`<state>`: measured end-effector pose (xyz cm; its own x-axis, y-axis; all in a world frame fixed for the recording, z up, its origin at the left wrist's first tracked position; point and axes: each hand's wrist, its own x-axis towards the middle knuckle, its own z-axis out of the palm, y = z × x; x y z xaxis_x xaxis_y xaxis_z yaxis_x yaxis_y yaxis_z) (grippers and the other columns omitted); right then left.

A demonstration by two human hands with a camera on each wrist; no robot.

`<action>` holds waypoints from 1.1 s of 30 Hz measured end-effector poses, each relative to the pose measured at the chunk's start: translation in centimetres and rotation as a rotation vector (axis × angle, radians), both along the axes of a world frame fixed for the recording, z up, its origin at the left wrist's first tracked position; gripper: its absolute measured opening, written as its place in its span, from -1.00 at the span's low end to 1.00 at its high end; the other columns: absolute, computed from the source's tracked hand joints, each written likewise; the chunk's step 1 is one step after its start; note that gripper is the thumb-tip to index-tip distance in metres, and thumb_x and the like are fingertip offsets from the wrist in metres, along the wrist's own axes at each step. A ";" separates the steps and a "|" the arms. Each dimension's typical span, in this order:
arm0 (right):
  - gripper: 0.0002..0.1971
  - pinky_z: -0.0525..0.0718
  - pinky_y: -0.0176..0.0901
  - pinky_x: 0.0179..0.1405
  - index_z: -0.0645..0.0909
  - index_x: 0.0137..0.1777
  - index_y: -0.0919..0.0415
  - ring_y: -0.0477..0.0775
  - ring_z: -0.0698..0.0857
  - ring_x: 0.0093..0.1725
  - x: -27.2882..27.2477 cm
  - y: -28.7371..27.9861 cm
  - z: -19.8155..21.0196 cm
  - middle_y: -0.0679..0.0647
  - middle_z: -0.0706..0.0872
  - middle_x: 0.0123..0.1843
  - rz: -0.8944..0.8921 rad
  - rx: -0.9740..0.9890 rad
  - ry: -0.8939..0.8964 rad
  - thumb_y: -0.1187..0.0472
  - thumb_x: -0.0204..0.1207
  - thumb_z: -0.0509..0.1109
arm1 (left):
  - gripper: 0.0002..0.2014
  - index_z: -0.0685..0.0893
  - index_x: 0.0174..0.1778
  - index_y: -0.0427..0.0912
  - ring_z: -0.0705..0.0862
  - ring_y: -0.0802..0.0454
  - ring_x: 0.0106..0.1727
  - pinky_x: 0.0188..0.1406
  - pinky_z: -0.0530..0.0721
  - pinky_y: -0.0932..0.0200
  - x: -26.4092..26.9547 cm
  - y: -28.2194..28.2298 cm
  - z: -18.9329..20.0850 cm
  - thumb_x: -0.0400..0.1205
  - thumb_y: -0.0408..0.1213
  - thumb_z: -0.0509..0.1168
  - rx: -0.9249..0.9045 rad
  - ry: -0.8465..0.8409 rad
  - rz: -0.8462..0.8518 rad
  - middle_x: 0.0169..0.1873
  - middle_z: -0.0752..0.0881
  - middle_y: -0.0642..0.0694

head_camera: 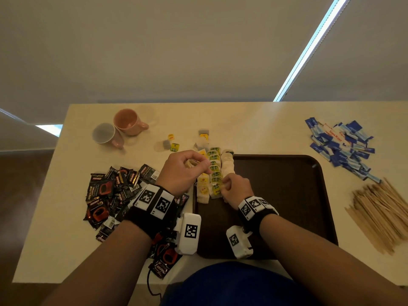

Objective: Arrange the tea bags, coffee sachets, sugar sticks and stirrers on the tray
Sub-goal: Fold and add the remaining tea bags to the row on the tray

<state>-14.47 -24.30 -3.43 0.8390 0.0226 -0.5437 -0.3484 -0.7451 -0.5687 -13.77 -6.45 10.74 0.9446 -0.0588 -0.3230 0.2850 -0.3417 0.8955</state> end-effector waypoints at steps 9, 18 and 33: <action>-0.77 0.63 -0.26 0.13 0.76 0.23 0.07 -0.06 0.67 0.06 -1.4 0.0 1.4 0.01 0.76 0.10 0.319 -0.022 -0.006 0.14 0.62 0.41 | -0.85 0.76 -0.25 -0.02 0.63 0.48 -0.45 0.10 0.52 -0.05 0.0 0.1 -0.4 0.65 -0.25 0.44 0.017 0.014 -0.005 -0.27 0.86 -0.01; -0.76 0.70 -0.19 0.12 0.72 0.25 0.07 0.02 0.70 0.08 -1.5 -0.2 1.3 0.06 0.73 0.12 0.288 -0.070 -0.014 0.15 0.61 0.42 | -0.85 0.77 -0.26 0.00 0.66 0.47 -0.29 0.16 0.61 -0.05 0.1 0.2 -0.7 0.64 -0.22 0.45 0.023 -0.005 0.005 -0.31 0.85 0.06; -0.81 0.62 -0.43 -0.15 0.80 0.07 0.13 -0.19 0.70 -0.17 0.1 0.0 5.3 -0.05 0.79 -0.14 0.125 0.121 -0.188 0.08 0.61 0.43 | -0.46 0.70 0.14 -0.31 0.58 0.00 -0.43 -0.60 0.54 0.22 0.0 -0.6 -0.1 0.80 0.09 0.03 -0.637 0.500 0.359 -0.08 0.75 -0.25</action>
<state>-14.33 -24.32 1.87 0.9119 0.1879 -0.3649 -0.1371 -0.6985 -0.7024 -13.75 -7.09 10.65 0.6979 -0.0959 -0.7098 0.6880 0.3649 0.6273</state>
